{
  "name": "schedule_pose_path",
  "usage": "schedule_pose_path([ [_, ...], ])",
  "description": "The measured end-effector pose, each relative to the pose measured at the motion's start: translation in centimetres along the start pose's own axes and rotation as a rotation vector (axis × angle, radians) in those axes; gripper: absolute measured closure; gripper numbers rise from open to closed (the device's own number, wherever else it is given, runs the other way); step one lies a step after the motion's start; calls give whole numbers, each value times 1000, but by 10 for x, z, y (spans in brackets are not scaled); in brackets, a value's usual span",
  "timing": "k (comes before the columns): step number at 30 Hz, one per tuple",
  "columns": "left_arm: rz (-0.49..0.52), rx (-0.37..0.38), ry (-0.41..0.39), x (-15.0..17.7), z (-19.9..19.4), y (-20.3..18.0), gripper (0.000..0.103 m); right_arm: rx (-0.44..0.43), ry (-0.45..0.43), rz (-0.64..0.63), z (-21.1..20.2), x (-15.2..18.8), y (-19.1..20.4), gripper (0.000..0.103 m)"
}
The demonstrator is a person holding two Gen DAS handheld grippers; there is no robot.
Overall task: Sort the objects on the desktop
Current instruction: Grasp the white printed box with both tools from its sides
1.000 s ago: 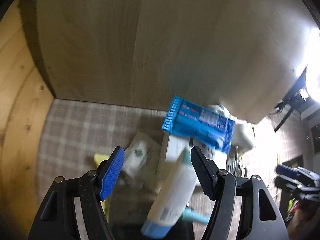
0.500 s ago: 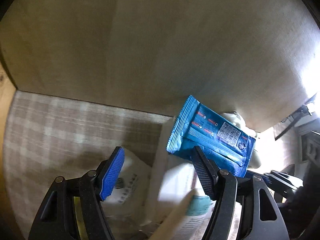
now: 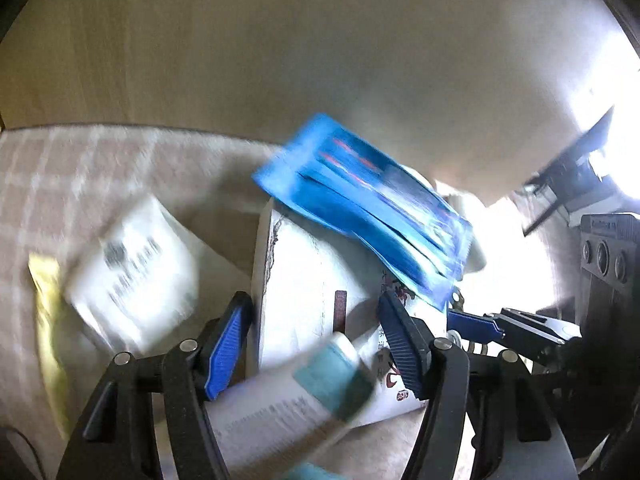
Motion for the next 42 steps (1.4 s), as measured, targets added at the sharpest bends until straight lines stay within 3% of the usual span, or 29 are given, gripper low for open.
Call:
schedule_pose_path([
  [15,119,41,57,122,8,-125,41,30,-23,7,-59,129,-81,52],
  [20,174,66,86,130,10,-156,41,32,-14,0,-85,171,-116,48],
  [24,194,106,110,158,9,-184,42,52,1,-5,-98,197,-137,47],
  [28,163,100,51,166,-5,-197,42,84,-48,25,-123,209,-158,47],
  [32,147,80,-3,172,-19,-204,42,-7,-123,117,-151,205,-167,47],
  [35,167,33,-15,180,-21,-204,42,-25,-133,133,-155,201,-168,47],
  [42,171,3,11,194,-12,-195,42,-34,-80,106,-134,198,-157,47],
])
Point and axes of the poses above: each gripper's, at about its wrist camera, not at the fingertips, and z roughly the way its jaws point, y to its left, x to its underside, the point moved 8 cm from there along z, roughly the way its jaws point, and after that the axes turned 9 degrees about z, right-handed, at the moved point
